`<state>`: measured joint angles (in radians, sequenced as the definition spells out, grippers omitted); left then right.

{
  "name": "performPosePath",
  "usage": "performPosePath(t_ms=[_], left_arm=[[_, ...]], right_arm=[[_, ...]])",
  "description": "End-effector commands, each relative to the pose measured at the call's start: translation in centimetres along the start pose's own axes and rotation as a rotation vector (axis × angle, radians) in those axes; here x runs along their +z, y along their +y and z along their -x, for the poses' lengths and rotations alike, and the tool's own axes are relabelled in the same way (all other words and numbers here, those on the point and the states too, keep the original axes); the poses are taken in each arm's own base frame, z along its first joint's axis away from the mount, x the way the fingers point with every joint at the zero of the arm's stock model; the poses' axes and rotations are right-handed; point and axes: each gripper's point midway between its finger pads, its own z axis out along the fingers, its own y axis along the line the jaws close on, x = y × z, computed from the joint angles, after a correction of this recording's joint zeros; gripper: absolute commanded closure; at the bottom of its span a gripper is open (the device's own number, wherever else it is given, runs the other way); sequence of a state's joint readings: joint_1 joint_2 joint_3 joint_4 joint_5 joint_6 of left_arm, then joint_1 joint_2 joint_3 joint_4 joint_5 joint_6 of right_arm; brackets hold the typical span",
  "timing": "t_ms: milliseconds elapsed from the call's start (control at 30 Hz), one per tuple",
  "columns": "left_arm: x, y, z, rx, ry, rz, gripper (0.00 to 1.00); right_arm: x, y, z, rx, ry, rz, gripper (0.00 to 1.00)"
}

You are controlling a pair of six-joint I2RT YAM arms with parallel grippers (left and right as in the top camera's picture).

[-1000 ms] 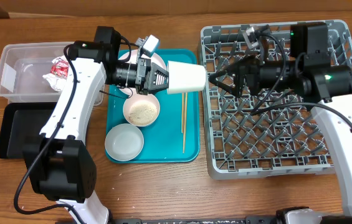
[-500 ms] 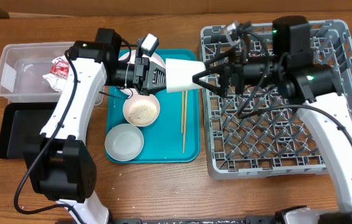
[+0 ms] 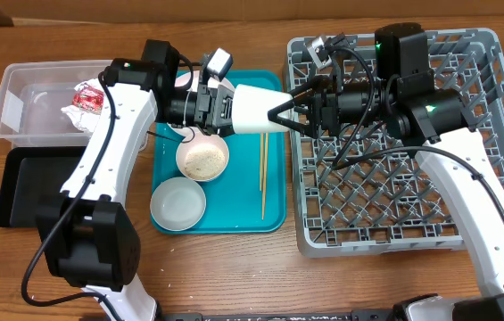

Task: Sort waste into correct bins and load items into the dishwasher
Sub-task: 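Hand the white cup from the left gripper to the right gripper, then lower the white cup into the dish rack with the right gripper and release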

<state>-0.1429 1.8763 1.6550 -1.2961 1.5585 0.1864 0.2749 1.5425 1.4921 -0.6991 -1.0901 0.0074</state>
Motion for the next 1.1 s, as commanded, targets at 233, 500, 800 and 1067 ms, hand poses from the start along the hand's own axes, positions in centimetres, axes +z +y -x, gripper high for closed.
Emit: performPosePath(t_ms=[233,500,800,1067], left_arm=[[-1.3,-0.1,0.8,0.061,-0.032,0.028,0.29],[-4.0,3.9,1.6,0.08,-0.058,0.26,0.28],[-7.0,10.1,1.9,-0.027,-0.066,0.663,0.27],[-7.6,11.0,1.7,-0.045,-0.067,0.726,0.27]], right_arm=[[-3.0,-3.2,0.3,0.115,-0.047,-0.127,0.45],[-10.5,-10.2,-4.3,0.472,-0.054,-0.698,0.43],[-14.8,-9.4,-12.9,0.734,0.155,-1.169,0.43],[-15.2,-7.0,-17.2,0.84,0.322,-1.338,0.41]])
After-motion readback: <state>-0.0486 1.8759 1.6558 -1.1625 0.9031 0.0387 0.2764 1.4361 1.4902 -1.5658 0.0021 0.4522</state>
